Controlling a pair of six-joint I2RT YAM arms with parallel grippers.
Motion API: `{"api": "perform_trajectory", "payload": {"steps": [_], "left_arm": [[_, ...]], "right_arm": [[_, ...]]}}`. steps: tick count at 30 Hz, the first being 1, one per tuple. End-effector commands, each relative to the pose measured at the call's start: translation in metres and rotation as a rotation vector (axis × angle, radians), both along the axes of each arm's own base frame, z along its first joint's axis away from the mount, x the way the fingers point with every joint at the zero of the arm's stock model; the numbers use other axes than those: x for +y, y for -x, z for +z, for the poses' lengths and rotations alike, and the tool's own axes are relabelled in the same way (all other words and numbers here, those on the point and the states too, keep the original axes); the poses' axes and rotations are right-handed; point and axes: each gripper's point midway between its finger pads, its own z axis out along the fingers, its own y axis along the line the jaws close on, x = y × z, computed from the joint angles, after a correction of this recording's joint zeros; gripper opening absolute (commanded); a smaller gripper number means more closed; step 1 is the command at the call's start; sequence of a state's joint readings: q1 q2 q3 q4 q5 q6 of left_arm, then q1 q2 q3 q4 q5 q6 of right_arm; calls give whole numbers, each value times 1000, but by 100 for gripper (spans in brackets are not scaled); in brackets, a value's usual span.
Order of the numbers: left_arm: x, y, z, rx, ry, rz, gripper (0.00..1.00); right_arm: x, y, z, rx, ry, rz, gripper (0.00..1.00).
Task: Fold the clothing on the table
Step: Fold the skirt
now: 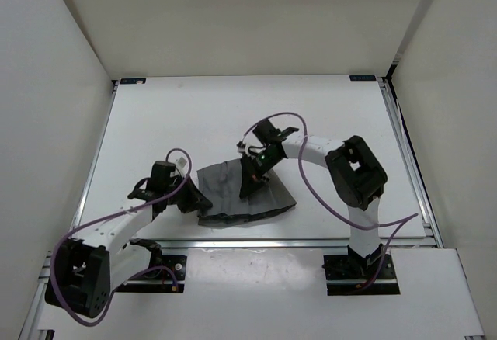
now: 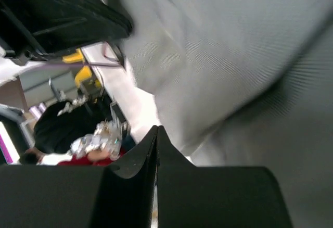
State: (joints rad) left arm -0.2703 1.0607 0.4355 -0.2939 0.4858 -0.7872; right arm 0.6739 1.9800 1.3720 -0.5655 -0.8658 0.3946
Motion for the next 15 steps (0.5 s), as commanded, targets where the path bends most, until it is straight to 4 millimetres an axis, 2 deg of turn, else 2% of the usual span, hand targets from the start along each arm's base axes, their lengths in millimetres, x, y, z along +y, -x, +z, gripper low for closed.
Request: {"api": "perform_trajectory", "payload": {"steps": [1, 3, 5, 8, 10, 11, 13, 14, 15], "left_arm": [[19, 40, -40, 104, -111, 11, 0], [22, 51, -53, 126, -113, 12, 0], [26, 66, -69, 160, -125, 18, 0], [31, 72, -76, 165, -130, 31, 0], [31, 72, -75, 162, -118, 39, 0], [27, 68, -67, 146, -93, 29, 0], [21, 61, -49, 127, -59, 22, 0], [15, 48, -31, 75, -40, 14, 0], [12, 35, -11, 30, -33, 16, 0]], "right_arm": [[1, 25, -20, 79, 26, 26, 0], [-9, 41, -42, 142, 87, 24, 1], [-14, 42, -54, 123, 122, 1, 0], [-25, 48, -68, 127, 164, -15, 0], [-30, 49, -68, 113, 182, -19, 0], [-32, 48, -67, 92, 201, -20, 0], [-29, 32, -40, -18, 180, -13, 0], [-33, 28, -32, -55, 208, -18, 0], [-32, 17, -12, -139, 201, -25, 4]]}}
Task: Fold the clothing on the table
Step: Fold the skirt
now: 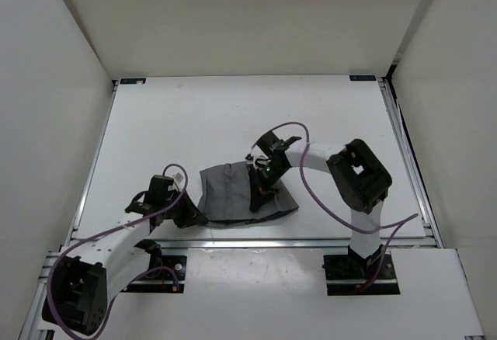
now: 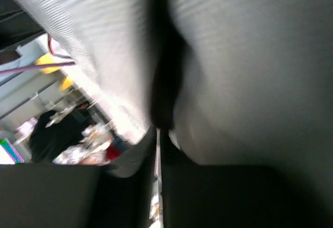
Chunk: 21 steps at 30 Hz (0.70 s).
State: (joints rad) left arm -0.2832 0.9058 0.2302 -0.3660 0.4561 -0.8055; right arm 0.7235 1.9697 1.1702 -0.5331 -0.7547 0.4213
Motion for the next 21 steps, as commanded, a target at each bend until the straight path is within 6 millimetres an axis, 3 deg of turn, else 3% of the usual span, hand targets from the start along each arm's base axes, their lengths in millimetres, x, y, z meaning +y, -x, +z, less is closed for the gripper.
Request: {"api": "perform_trajectory", "payload": {"steps": [1, 2, 3, 4, 6, 9, 11, 15, 18, 21], "left_arm": [[-6, -27, 45, -106, 4, -12, 0], [-8, -36, 61, -146, -6, -26, 1], [-6, -50, 78, -207, -27, -18, 2], [-4, -51, 81, -208, -43, -24, 2], [-3, -63, 98, -264, -76, -27, 2], [-5, -64, 101, -289, -111, -62, 0], [-11, -60, 96, -305, -117, -100, 0], [-10, -38, 53, -226, -190, -156, 0], [2, -26, 22, -157, -282, -160, 0], [12, -28, 6, -125, -357, -149, 0]], "right_arm": [[-5, -42, 67, -282, -4, -24, 14], [-8, -55, 84, -341, -16, -51, 20], [-14, -59, 87, -366, 1, -59, 23], [-22, -65, 97, -404, 13, -79, 25], [-36, -69, 95, -429, 57, -101, 21], [-46, -52, 81, -424, 93, -88, 9], [-48, -29, 61, -385, 110, -68, 4], [-51, -1, 30, -355, 146, -45, 0], [-57, 2, 9, -351, 209, -48, 0], [-67, -5, -11, -346, 259, -66, 0]]}}
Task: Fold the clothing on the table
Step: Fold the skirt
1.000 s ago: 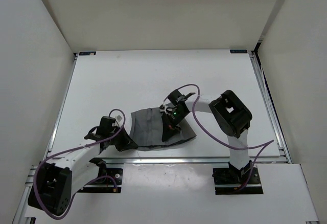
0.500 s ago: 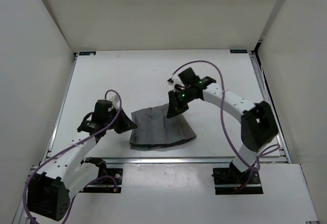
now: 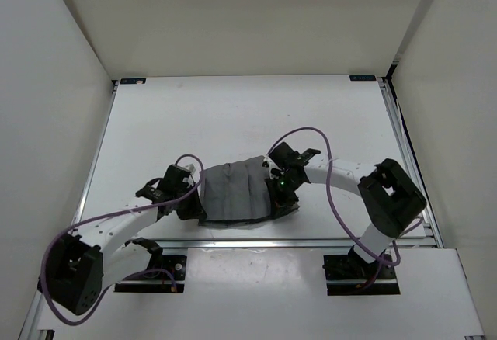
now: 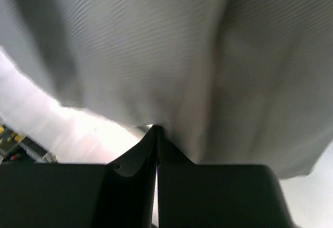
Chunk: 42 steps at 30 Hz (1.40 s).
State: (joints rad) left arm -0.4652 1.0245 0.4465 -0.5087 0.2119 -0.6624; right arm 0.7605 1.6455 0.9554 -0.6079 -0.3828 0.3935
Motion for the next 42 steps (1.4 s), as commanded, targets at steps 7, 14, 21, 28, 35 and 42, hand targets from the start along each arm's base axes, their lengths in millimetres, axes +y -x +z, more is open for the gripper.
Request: {"api": "perform_trajectory", "payload": {"steps": [7, 14, 21, 28, 35, 42], "left_arm": [[8, -45, -31, 4, -197, 5, 0], [-13, -109, -33, -19, -231, -17, 0], [-16, -156, 15, -81, -156, -11, 5], [16, -113, 83, -221, -144, -1, 37], [50, -52, 82, -236, -65, 89, 41], [46, -41, 66, -182, -47, 48, 36]], "right_arm": [[5, -85, -34, -102, 5, -106, 0], [-5, -161, -44, -161, 39, -179, 0], [-9, -191, 16, -278, 1, -168, 0], [-39, -150, 110, -449, -117, -290, 38], [-97, -133, 119, -418, -305, -548, 63], [-116, -138, 129, -451, -262, -568, 68]]}}
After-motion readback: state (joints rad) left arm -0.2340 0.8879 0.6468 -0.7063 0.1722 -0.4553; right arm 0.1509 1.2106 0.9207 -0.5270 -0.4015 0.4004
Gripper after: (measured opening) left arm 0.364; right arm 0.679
